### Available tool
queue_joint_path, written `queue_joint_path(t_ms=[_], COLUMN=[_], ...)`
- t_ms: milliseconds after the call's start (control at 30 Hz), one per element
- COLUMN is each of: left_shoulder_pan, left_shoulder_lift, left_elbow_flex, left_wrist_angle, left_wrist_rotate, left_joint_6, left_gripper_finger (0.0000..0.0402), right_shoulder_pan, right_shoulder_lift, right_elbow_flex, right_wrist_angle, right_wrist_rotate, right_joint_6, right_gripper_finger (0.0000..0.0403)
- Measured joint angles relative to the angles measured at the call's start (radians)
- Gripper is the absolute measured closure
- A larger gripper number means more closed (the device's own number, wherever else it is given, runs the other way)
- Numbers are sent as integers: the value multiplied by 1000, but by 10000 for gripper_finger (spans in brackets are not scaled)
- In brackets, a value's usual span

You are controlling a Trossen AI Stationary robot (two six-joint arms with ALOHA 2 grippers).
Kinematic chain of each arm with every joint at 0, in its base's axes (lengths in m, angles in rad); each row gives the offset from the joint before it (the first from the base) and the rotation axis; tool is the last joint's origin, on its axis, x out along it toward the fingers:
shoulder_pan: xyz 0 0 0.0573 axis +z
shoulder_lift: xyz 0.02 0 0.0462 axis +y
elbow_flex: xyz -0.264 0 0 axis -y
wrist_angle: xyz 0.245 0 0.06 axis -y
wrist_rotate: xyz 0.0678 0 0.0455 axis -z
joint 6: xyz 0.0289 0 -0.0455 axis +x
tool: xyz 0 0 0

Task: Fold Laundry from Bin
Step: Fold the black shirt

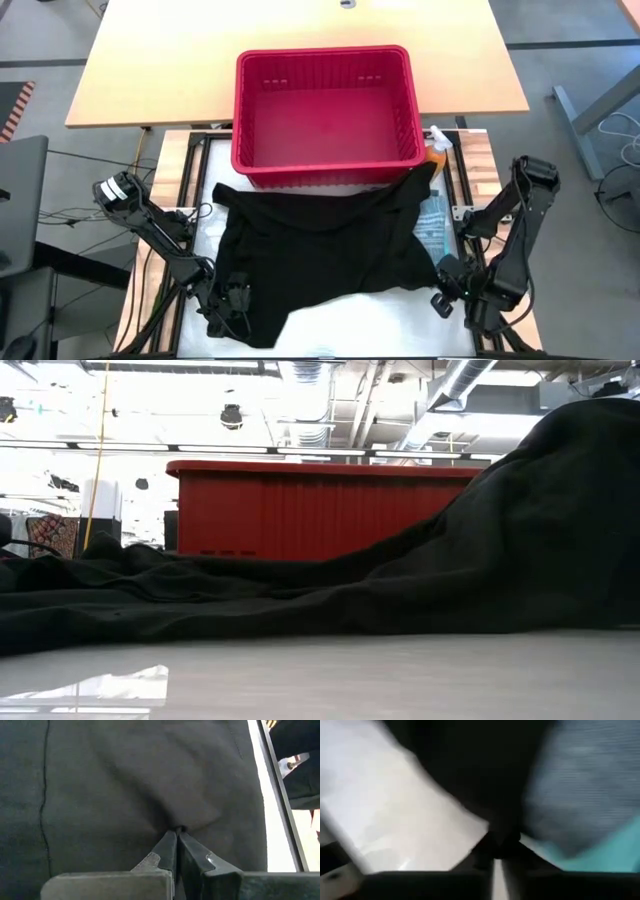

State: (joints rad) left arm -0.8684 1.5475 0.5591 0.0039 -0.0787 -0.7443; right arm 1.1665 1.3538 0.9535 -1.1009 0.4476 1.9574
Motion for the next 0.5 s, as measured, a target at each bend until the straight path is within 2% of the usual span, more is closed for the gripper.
queue_joint_path(t_ms=[67, 233, 333, 500], left_shoulder_pan=[0, -4, -18, -55], left_shoulder_lift=[0, -9, -25, -56], left_elbow_flex=[0, 0, -2, -2], left_wrist_angle=[4, 29, 53, 51], left_wrist_rotate=[-2, 28, 67, 138], left_joint_6=[-17, -36, -39, -96], left_gripper_finger=[401, 401, 401, 401], right_shoulder_pan=[-5, -3, -2, -2], right_shoulder_lift=[-27, -123, -156, -168], right_elbow_flex=[0, 26, 88, 188], right_wrist_angle=[81, 254, 267, 265], right_wrist_rotate=[0, -1, -7, -91], right_joint_6=[-49, -114, -157, -172], right_gripper_finger=[383, 373, 382, 383])
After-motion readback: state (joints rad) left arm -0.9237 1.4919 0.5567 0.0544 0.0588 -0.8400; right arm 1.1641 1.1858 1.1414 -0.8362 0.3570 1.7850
